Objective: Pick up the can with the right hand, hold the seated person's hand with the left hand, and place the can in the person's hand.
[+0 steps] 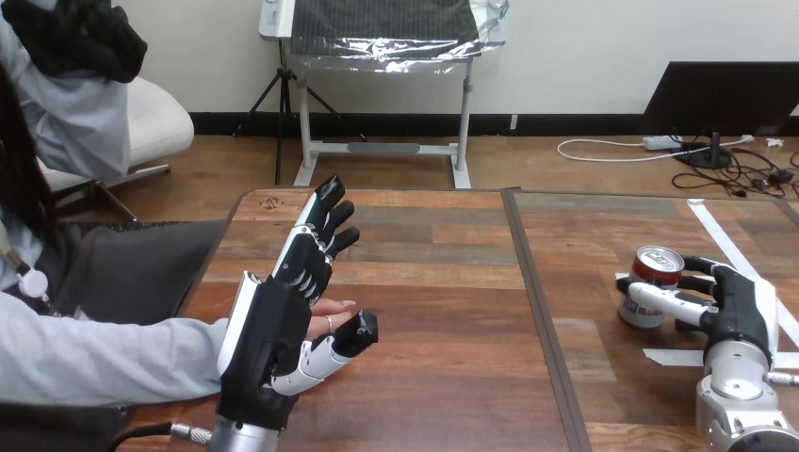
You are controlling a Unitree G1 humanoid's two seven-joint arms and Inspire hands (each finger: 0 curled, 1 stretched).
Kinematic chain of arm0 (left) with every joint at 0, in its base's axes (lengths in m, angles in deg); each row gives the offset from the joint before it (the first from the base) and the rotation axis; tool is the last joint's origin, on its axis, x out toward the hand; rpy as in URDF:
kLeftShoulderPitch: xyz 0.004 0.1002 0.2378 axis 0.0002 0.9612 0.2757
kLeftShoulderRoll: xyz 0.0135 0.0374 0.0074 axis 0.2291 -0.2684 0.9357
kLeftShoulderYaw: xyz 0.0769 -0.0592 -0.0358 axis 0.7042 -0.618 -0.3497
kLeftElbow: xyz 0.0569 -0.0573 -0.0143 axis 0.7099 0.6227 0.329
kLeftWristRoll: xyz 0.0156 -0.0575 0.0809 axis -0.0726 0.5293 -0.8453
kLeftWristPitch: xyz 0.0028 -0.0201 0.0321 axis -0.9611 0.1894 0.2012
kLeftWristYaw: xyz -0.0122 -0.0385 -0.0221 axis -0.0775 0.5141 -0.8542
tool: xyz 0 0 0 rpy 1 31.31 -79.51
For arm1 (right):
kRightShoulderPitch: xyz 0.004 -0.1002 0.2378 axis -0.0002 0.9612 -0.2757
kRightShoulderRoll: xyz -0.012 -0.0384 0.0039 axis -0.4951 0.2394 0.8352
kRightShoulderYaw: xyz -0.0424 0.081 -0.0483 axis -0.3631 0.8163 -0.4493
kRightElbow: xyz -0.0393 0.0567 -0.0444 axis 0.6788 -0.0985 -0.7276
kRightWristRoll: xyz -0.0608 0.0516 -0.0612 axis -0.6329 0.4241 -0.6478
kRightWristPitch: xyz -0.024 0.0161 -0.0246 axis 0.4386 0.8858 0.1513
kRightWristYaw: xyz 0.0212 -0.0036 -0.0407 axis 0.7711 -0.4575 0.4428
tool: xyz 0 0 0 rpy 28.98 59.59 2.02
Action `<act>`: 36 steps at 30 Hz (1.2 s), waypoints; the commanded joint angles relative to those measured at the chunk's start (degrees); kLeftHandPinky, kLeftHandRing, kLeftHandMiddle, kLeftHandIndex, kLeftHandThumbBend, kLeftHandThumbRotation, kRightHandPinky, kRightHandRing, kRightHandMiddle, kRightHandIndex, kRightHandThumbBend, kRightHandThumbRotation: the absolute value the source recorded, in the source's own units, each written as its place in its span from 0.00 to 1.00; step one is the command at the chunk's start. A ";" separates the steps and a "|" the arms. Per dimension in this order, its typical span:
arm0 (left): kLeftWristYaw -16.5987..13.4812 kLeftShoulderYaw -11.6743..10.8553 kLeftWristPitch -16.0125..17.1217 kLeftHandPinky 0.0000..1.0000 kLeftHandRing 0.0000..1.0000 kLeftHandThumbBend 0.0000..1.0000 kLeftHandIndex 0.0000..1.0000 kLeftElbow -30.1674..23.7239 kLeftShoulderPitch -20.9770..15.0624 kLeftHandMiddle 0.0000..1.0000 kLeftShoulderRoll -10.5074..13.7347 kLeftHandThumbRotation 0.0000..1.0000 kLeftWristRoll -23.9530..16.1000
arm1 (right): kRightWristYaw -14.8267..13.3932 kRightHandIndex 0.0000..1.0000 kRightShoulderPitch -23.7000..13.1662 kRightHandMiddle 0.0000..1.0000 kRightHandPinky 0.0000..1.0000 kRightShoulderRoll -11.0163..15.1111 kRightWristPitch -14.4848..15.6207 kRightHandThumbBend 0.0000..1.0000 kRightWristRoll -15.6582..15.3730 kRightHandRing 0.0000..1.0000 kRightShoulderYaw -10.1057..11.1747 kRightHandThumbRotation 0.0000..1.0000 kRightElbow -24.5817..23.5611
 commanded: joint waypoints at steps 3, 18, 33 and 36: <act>0.12 0.11 0.82 0.89 0.95 1.00 0.94 -3.33 -1.49 0.97 -0.24 0.64 0.63 | -0.81 0.57 -5.31 0.56 0.49 -0.40 0.44 0.81 0.53 0.48 0.71 0.00 -0.13; -0.20 0.36 0.74 0.89 0.94 1.00 0.93 -4.31 -0.99 0.96 -0.25 0.65 0.32 | 0.99 0.52 -5.25 0.52 0.40 0.30 1.96 0.79 2.13 0.44 2.26 0.00 -0.16; 1.22 0.78 -0.13 0.90 0.95 1.00 0.93 -4.78 -0.82 0.97 -0.20 0.64 1.57 | -0.06 0.52 -4.73 0.53 0.41 0.08 0.40 0.79 3.19 0.45 3.52 0.00 -0.49; 1.18 0.65 0.03 0.90 0.95 1.00 0.93 -4.64 -0.88 0.97 -0.16 0.64 1.31 | -0.03 0.52 -4.65 0.53 0.40 -0.01 0.11 0.79 3.54 0.44 3.85 0.00 -0.54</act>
